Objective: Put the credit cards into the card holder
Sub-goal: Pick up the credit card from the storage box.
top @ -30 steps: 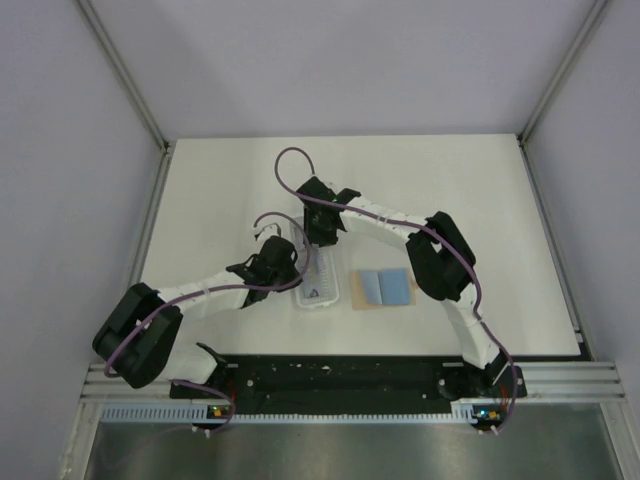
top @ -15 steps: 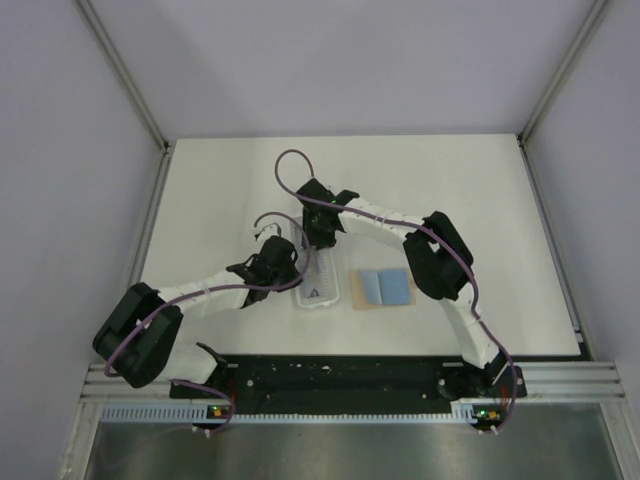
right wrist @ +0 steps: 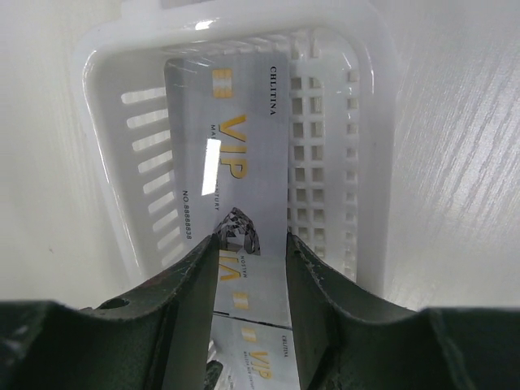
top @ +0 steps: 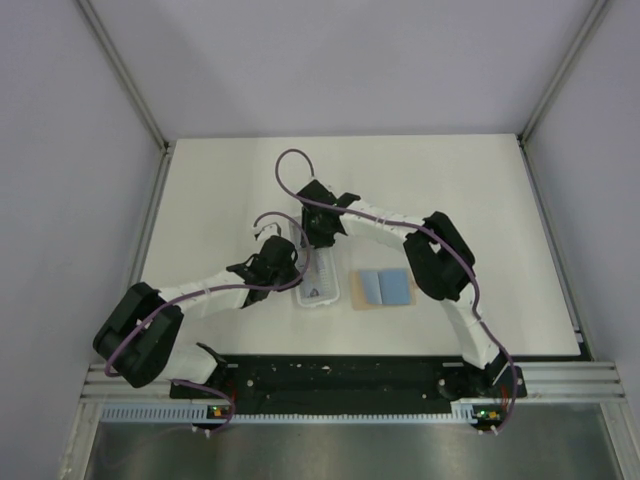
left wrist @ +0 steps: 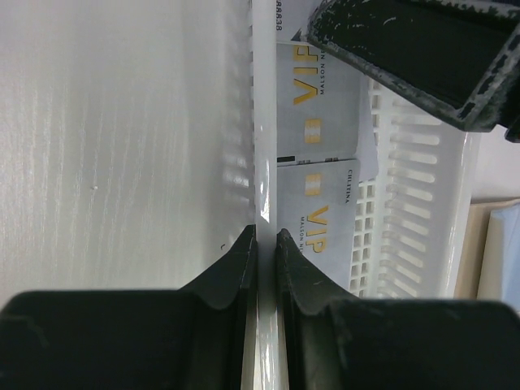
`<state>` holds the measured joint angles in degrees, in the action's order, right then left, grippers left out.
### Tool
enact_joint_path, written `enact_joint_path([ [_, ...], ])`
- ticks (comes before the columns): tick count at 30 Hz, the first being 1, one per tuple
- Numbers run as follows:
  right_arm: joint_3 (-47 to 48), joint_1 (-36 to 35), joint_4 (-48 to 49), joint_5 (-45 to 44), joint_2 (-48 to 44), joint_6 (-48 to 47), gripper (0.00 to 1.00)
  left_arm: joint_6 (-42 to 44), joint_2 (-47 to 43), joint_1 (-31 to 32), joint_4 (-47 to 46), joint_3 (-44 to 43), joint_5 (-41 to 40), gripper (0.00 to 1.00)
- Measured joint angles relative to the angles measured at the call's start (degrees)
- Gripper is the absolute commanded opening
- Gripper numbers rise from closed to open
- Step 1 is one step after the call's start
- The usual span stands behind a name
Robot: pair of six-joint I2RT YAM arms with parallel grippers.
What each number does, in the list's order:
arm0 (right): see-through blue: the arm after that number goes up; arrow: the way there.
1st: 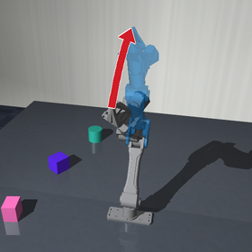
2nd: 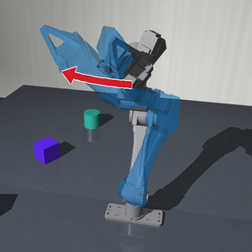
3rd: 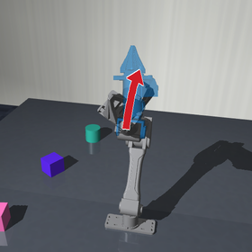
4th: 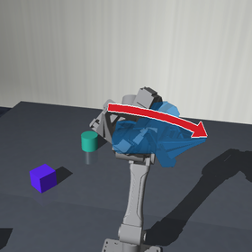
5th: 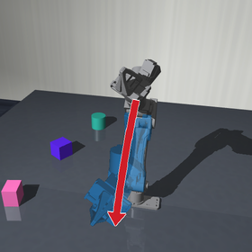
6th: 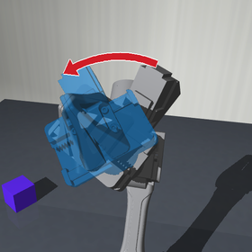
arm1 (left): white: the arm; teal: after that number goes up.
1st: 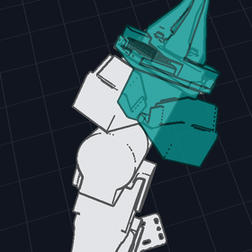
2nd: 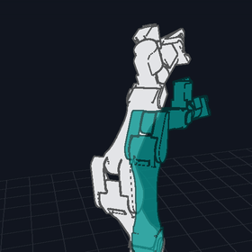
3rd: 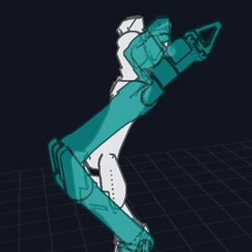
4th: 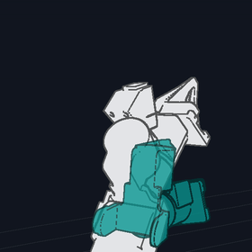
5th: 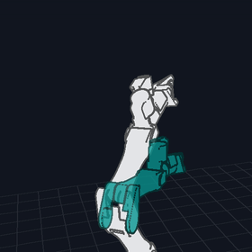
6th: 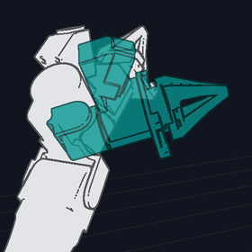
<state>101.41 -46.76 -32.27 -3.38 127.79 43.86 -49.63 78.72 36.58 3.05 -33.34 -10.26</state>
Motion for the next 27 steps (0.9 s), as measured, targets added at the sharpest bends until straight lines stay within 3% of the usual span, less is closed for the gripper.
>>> enact_joint_path([
  [27,-11.8,0.0,12.3,-0.7,-6.7,0.3,0.38,0.0,1.3,0.0,-0.5,-0.7,0.1,0.0],
])
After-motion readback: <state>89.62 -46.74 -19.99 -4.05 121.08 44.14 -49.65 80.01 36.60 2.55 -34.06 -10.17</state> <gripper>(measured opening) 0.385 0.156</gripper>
